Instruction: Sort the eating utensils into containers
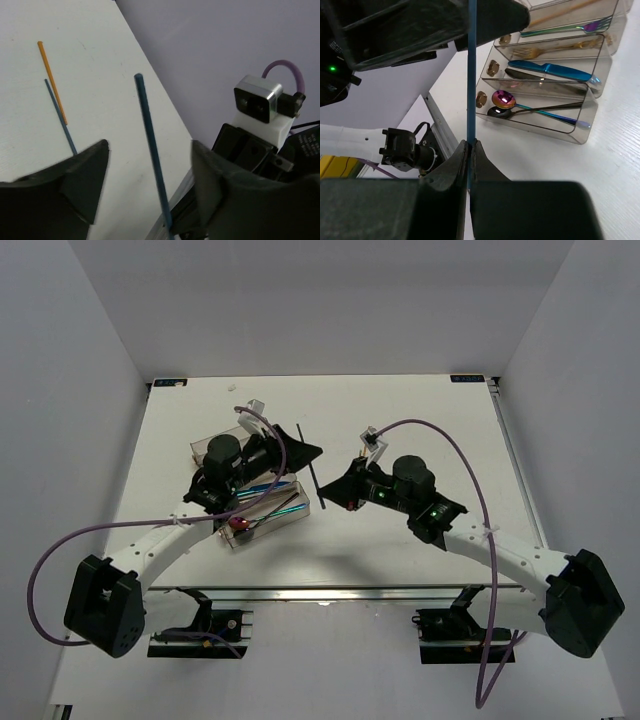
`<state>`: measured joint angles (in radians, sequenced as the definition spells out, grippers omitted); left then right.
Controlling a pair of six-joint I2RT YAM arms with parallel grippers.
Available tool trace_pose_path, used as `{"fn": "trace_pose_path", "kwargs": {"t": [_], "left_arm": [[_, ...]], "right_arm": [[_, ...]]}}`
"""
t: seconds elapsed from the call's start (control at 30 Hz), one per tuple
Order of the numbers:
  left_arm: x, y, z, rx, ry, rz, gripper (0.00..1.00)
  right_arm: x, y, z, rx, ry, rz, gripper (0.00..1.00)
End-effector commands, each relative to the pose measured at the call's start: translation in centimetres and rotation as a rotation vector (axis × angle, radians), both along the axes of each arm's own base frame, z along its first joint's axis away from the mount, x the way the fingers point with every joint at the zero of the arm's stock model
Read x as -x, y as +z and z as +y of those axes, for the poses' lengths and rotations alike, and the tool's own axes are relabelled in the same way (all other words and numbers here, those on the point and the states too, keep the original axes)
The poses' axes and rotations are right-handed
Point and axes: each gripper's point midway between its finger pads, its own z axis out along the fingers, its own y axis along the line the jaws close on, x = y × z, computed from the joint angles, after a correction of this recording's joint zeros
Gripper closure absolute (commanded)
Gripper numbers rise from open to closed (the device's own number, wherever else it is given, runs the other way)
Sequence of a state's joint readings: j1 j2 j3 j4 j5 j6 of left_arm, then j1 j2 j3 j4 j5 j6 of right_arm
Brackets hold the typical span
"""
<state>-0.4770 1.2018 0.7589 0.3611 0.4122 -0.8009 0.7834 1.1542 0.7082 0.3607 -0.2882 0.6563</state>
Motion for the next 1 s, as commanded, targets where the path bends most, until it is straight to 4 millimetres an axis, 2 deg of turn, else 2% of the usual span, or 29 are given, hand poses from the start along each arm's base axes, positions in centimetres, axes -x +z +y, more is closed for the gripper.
{"fn": "trace_pose_path", "kwargs": {"t": [0.0,0.03,0.07,0.1,0.13,0.17,0.2,0.23,0.27,0.3,0.33,0.37,0.4,0.43,0.47,0.5,0.53,0.57,0.6,0.7,0.73,0.8,0.83,0.87,0.93,0.97], "left_arm": [[0.2,1.8,-0.9,0.031,-0.033,-0.062,0.33],[0.2,2.0,-1.0,0.028,-0.039,-0.063,0.42],[0.0,1.5,-1.2,0.017,-0.042,-0.052,0.69],[-0.3,1.2,-1.2,0.004,-0.033,-0.041,0.83],[-0.6,0.8,-1.1,-0.036,-0.025,-0.028,0.95],[-1.0,0.2,-1.0,-0.072,-0.014,-0.018,1.00],[-1.5,-0.2,-0.6,-0.132,0.007,-0.046,1.00],[-1.9,-0.3,-0.1,-0.188,0.025,-0.027,1.00],[-2.5,-0.3,0.6,-0.254,0.058,-0.041,1.00],[-4.4,-1.2,2.8,-0.405,0.171,-0.074,1.00],[-4.6,-2.9,4.7,-0.527,0.226,-0.020,1.00],[-6.0,-1.0,6.0,-0.593,0.303,-0.064,1.00],[-7.2,-1.8,7.7,-0.749,0.343,-0.108,1.00],[-8.2,-2.1,10.3,-0.878,0.442,-0.102,1.00],[-9.2,-1.0,11.4,-0.954,0.491,-0.137,1.00],[-10.0,-1.0,13.0,-1.116,0.497,-0.204,1.00],[-11.3,-0.9,15.2,-1.233,0.610,-0.211,1.00],[-12.0,-0.7,16.6,-1.377,0.613,-0.262,1.00],[-13.3,0.6,17.2,-1.402,0.694,-0.320,1.00],[-15.3,0.4,19.7,-1.595,0.767,-0.366,1.00],[-16.6,0.5,20.3,-1.591,0.822,-0.381,1.00],[-18.0,0.3,20.9,-1.620,0.821,-0.412,1.00],[-18.9,0.4,22.0,-1.620,0.852,-0.412,1.00],[-19.7,-0.8,22.3,-1.634,0.831,-0.419,1.00],[-20.5,-1.1,24.0,-1.651,0.869,-0.432,1.00],[-21.0,-1.9,24.0,-1.647,0.838,-0.445,1.00]], "right_arm": [[0.2,3.5,1.6,-0.077,0.040,-0.059,1.00],[0.1,3.3,1.8,-0.074,0.041,-0.056,1.00],[0.2,3.3,1.9,-0.075,0.040,-0.057,1.00],[0.1,3.2,1.9,-0.073,0.032,-0.055,1.00],[-0.1,3.2,1.8,-0.073,0.021,-0.056,1.00],[-0.6,2.9,1.4,-0.058,-0.020,-0.048,0.89],[-0.8,2.7,1.0,-0.049,-0.043,-0.043,0.74],[-1.8,2.5,0.3,-0.032,-0.114,-0.044,0.61],[-2.1,1.2,-0.4,0.018,-0.155,-0.020,0.39],[-2.6,1.3,-1.5,0.032,-0.209,-0.026,0.31],[-4.2,0.5,-3.2,0.078,-0.327,-0.035,0.23],[-4.7,-1.1,-4.7,0.149,-0.388,-0.011,0.11],[-5.1,-1.2,-6.0,0.177,-0.450,-0.018,0.11],[-6.3,-1.5,-7.9,0.229,-0.554,-0.038,0.11],[-6.3,-2.4,-9.0,0.284,-0.583,-0.031,0.11],[-6.4,-2.5,-9.6,0.307,-0.604,-0.042,0.11],[-6.5,-2.1,-10.0,0.311,-0.618,-0.060,0.11],[-6.3,-2.2,-10.3,0.331,-0.610,-0.073,0.11],[-5.9,-2.4,-10.6,0.343,-0.600,-0.075,0.11],[-5.0,-2.9,-10.7,0.349,-0.558,-0.094,0.11],[-4.8,-2.9,-10.6,0.344,-0.540,-0.099,0.11],[-4.3,-3.1,-10.7,0.351,-0.520,-0.110,0.11],[-4.0,-3.2,-10.7,0.353,-0.503,-0.108,0.11],[-3.7,-3.2,-10.7,0.355,-0.492,-0.113,0.11],[-3.3,-3.0,-11.0,0.352,-0.483,-0.125,0.11],[-3.1,-2.7,-11.3,0.345,-0.483,-0.137,0.11]]}}
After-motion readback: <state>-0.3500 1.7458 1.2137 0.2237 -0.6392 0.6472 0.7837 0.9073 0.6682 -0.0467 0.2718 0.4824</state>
